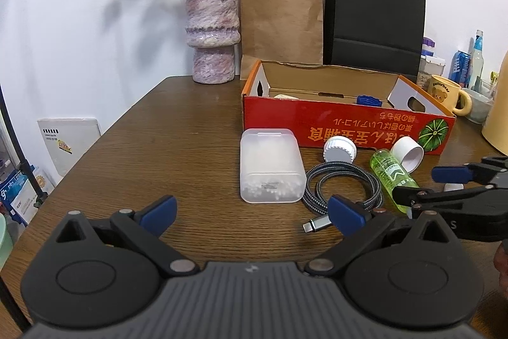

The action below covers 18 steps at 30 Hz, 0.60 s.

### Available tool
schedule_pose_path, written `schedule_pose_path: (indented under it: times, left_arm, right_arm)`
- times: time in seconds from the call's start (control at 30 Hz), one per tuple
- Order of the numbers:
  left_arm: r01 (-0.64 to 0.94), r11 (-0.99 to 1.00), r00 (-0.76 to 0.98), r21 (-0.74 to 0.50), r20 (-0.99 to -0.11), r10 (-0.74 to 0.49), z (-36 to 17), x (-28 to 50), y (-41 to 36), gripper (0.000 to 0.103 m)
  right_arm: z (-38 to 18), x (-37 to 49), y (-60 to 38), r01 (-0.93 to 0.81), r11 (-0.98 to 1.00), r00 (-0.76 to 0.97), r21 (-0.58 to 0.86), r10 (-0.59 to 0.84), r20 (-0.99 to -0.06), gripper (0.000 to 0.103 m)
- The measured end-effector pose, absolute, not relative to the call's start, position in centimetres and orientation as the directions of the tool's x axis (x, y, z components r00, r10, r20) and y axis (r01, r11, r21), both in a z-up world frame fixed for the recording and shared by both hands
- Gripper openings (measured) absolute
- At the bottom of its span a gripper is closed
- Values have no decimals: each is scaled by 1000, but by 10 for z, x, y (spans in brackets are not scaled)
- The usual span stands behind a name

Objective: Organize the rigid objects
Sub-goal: 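Lower the right tool onto the green plastic bottle and close it, then grasp the black braided cable with the left tool while the right tool holds the green bottle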

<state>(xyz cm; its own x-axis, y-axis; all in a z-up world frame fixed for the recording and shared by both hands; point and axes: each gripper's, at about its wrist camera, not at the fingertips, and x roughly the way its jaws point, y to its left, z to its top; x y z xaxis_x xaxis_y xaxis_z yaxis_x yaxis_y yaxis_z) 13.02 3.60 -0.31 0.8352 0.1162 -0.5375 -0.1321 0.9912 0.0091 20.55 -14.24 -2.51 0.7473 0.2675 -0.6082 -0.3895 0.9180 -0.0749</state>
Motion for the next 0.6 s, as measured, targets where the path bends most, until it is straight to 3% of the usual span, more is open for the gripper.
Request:
schedule_pose_path:
  times: [0.27,0.33,0.6]
  left_arm:
    - [-142,990,831,8,-542,123,-4,132,39,103]
    - [-142,990,831,9,-543,124,-4,133,38,103]
    - [-145,989,830,11,-543,127,-4,133,38,103]
  right_arm:
    - [-36,220,-136,-387,921,712,-39,271,-648,44]
    - [-36,223,-136,-383,923,709,-23,278,-648,36]
    - [-37,222,-136,-369,929,726,-18,276,-630,31]
